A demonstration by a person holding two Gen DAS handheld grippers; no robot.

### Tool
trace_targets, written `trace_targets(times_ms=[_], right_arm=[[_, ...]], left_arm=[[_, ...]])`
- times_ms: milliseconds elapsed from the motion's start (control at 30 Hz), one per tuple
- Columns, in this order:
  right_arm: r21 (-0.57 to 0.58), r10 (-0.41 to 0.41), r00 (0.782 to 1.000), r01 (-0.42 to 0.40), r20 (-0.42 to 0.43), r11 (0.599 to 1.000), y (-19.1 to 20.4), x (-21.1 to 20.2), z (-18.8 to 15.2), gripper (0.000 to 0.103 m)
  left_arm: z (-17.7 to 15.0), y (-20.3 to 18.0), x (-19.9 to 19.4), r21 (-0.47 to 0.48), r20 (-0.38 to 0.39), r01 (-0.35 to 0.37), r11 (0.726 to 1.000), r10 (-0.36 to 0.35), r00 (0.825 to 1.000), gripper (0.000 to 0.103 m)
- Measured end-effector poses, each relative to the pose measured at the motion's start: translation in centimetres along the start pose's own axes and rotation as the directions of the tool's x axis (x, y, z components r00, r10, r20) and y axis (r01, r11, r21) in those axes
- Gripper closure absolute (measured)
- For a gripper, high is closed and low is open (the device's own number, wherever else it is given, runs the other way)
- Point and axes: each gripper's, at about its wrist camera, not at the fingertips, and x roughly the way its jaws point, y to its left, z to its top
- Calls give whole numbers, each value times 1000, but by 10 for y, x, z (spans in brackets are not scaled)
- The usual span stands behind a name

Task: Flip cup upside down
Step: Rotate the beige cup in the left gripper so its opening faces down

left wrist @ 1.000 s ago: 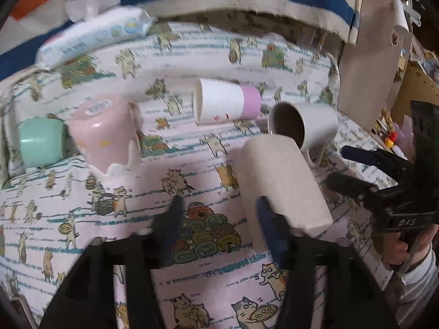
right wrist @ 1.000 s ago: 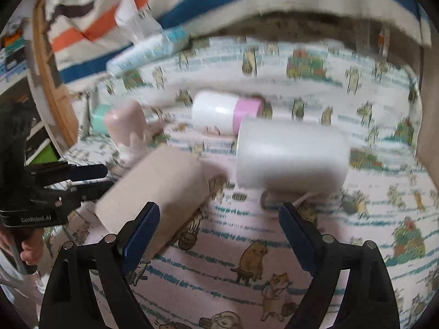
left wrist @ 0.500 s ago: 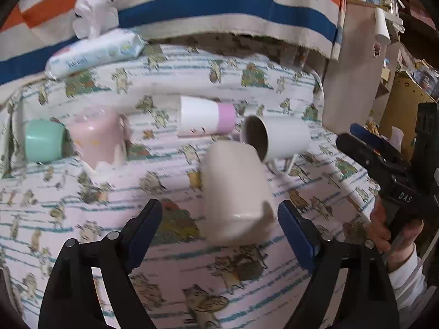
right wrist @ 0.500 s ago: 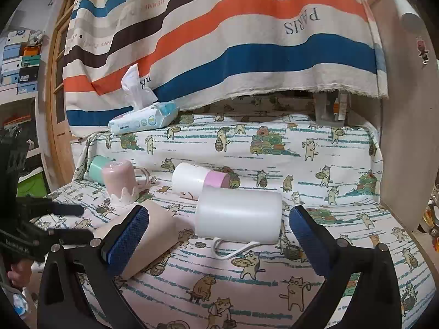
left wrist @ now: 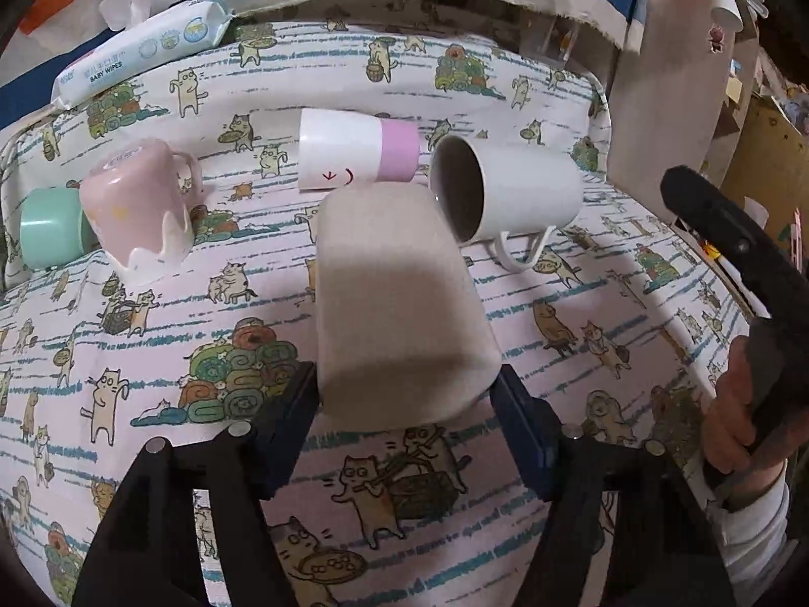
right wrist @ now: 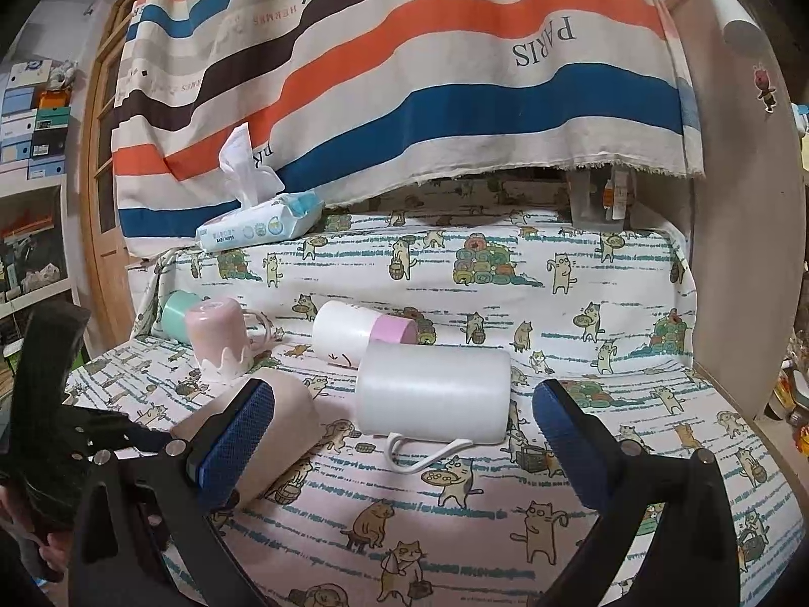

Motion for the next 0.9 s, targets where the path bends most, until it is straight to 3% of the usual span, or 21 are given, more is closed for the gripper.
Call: trace_targets(times_ms=[200,533,900], right_arm=[[8,-5,1000,5,-2,1000,0,0,0,0],[16,-29,999,29,-17,999,0,3,-1,0],[18,-34,999,35,-29,999,-2,5,-2,0]], left_arm=[[0,0,-8,-10,9,-5,1000,5,1000,36],[20,0,-42,10,97,-32,999,31,995,36],[42,-3,-38,41,116,-68,997,63,991,37]])
